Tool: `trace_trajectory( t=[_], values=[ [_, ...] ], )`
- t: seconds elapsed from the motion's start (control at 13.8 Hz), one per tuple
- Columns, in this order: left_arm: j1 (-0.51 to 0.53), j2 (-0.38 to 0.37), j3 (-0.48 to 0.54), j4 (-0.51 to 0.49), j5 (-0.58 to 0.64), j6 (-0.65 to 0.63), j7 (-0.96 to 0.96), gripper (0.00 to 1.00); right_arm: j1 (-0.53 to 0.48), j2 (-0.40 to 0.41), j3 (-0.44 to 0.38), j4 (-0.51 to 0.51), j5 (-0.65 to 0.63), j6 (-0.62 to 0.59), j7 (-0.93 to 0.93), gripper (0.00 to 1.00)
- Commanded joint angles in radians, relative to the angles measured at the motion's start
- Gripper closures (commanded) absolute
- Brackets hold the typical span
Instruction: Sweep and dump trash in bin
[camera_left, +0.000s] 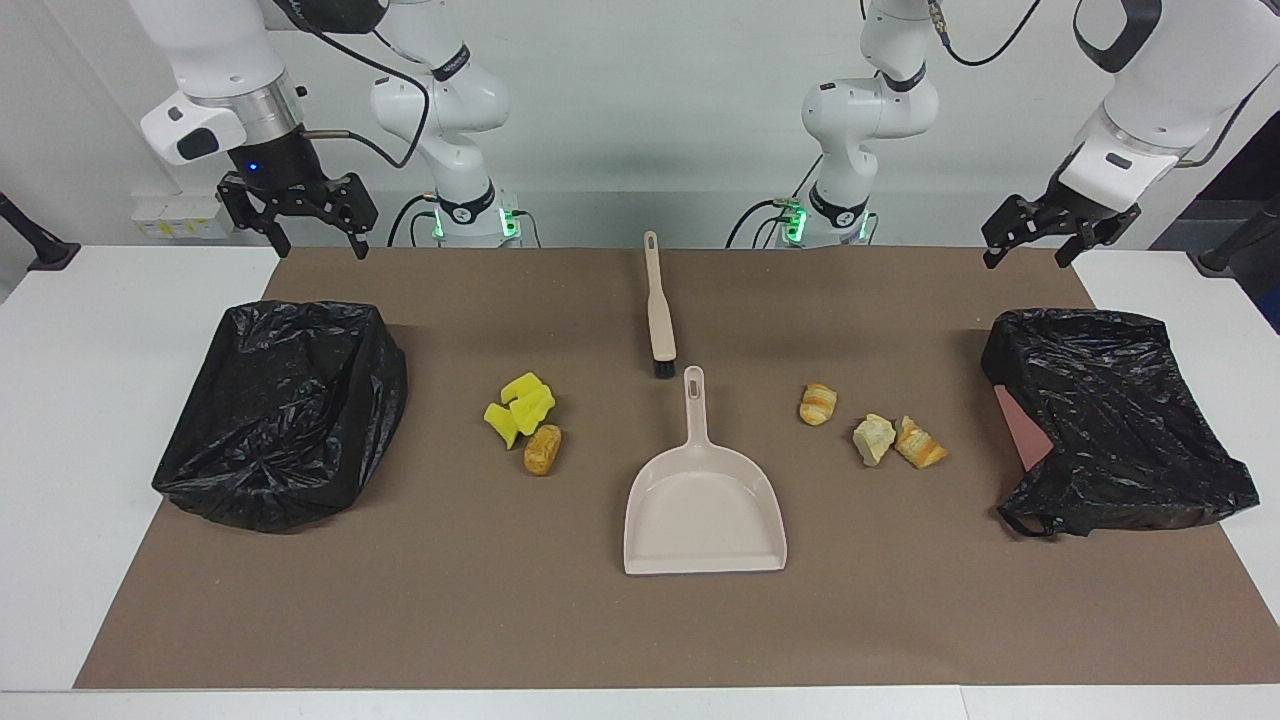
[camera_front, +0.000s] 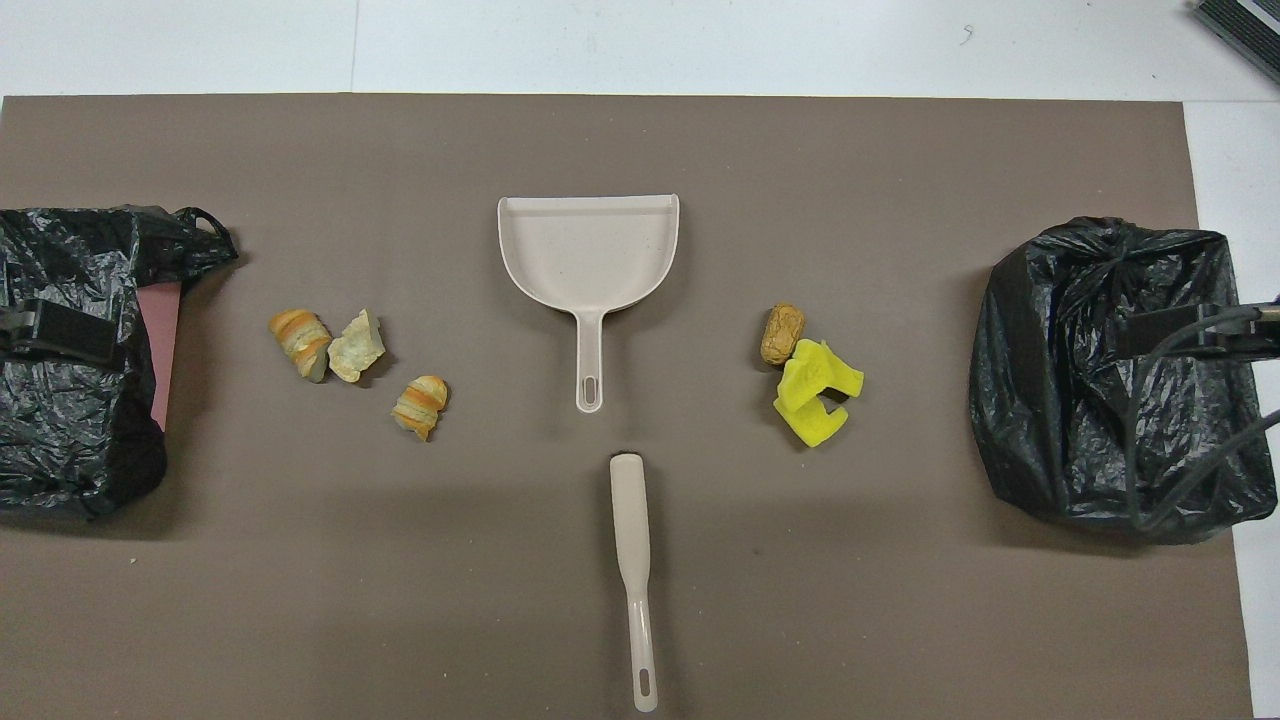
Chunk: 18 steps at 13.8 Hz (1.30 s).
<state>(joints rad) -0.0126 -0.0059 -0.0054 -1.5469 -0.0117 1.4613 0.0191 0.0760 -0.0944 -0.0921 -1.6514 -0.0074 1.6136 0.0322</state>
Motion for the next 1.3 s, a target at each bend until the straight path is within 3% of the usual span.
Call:
trace_trajectory(
  t=[0.0, 0.58, 0.94, 1.23],
  values=[
    [-0.004, -0.026, -0.001, -0.03, 0.006, -0.002, 0.002, 0.0, -0.002, -0.016, -0.001, -0.024, 0.001, 0.02, -0.034, 0.0],
    [-0.006, -0.036, -0.002, -0.047, 0.003, 0.008, -0.004, 0.0, -0.002, -0.016, -0.001, -0.024, 0.001, 0.014, -0.031, 0.0],
    [-0.015, -0.071, -0.013, -0.14, -0.049, 0.01, -0.007, 0.0, -0.002, -0.016, -0.001, -0.024, 0.001, 0.012, -0.034, 0.0],
    [-0.176, -0.118, -0.013, -0.301, -0.082, 0.15, -0.126, 0.0, -0.002, -0.016, -0.001, -0.024, 0.001, 0.012, -0.034, 0.0]
  ],
)
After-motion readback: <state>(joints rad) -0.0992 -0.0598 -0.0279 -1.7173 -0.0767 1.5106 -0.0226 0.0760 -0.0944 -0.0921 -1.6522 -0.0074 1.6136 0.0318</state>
